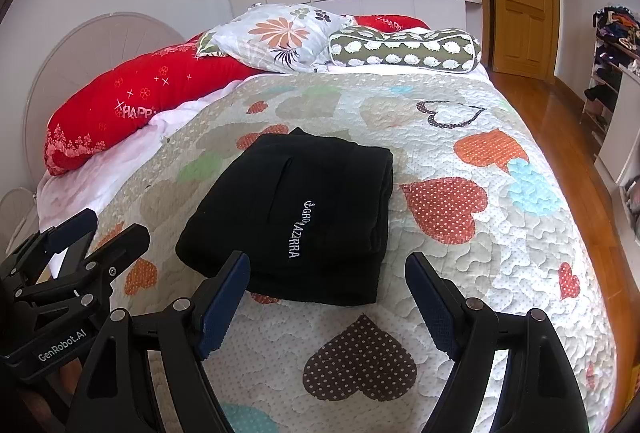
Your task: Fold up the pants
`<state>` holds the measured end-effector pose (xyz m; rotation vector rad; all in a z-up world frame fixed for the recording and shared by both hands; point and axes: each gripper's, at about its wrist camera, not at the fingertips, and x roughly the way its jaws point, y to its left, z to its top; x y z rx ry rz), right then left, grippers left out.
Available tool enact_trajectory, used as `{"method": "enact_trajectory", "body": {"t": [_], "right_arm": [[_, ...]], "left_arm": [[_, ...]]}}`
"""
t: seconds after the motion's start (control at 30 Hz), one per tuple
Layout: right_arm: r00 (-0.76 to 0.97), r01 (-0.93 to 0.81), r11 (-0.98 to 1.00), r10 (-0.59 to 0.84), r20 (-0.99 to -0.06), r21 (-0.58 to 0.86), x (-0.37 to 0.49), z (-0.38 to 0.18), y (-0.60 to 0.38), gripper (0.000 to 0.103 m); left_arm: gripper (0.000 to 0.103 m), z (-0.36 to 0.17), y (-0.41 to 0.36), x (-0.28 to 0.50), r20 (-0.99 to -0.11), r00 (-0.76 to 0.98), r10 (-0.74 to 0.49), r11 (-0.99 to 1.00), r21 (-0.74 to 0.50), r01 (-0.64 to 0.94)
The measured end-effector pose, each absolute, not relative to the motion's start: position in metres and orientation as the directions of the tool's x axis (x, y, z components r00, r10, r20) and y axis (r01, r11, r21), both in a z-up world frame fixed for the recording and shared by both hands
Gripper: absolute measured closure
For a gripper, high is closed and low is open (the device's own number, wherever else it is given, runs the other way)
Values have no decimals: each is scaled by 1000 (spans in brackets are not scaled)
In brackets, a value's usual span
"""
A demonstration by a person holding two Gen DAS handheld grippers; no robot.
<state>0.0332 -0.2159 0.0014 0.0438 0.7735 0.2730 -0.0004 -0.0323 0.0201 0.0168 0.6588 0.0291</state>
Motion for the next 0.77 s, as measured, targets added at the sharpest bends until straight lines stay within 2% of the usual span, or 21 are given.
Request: {"method": "enact_trajectory", "body": {"t": [0.77], "right_arm": [[681, -224, 965, 255, -686, 136, 26, 1, -220, 22]], "left_arm": [[18, 18, -29, -5, -616, 788, 19, 1000, 11, -15]]}}
